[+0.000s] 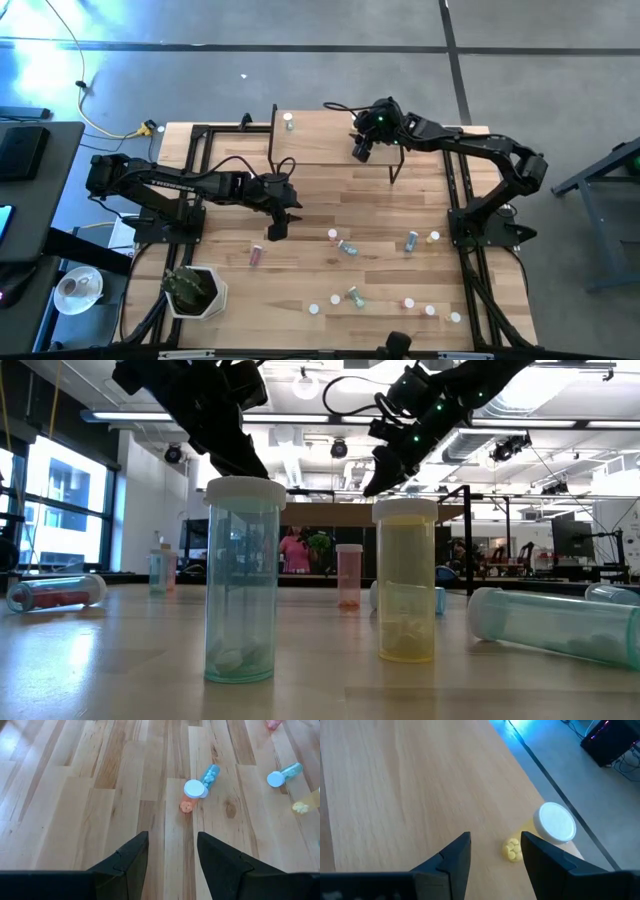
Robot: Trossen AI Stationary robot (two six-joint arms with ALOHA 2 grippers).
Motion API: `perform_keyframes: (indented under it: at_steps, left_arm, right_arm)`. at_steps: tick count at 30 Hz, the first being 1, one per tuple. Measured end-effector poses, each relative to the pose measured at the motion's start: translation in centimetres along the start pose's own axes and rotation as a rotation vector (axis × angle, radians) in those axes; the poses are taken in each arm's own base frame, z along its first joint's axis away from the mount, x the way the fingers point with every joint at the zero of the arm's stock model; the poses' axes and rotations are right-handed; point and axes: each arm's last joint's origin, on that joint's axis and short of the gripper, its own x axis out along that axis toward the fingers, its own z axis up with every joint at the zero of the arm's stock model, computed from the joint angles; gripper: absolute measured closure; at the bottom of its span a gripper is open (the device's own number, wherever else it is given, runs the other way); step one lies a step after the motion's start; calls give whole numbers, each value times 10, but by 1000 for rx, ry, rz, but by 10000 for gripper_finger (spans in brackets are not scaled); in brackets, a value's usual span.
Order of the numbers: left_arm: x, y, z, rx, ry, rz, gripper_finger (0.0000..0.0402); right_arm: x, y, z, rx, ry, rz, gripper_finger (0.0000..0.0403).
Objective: Pick and place medicine bottles onto shelf by color
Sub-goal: Put the yellow pill bottle on the shelf, then put the pink pill bottle on the shelf
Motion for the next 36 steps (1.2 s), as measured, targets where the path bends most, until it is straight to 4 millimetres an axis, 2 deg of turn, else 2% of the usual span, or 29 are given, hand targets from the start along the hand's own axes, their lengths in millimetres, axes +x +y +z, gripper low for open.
perform_keyframes:
  at_steps: [13,23,28,36]
  left_arm:
    - [0,0,0,-2,0,0,243]
    - [0,0,0,-1,0,0,243]
    - [0,0,0,-2,0,0,243]
    - [0,-1,-8,-105,84,-20,224]
  right_arm:
    - [0,-2,-3,14,21,9,237]
    - [-15,13,7,11,-29,72,237]
    - [-34,19,15,-4,-81,84,237]
    - [-91,11,28,6,-220,61,238]
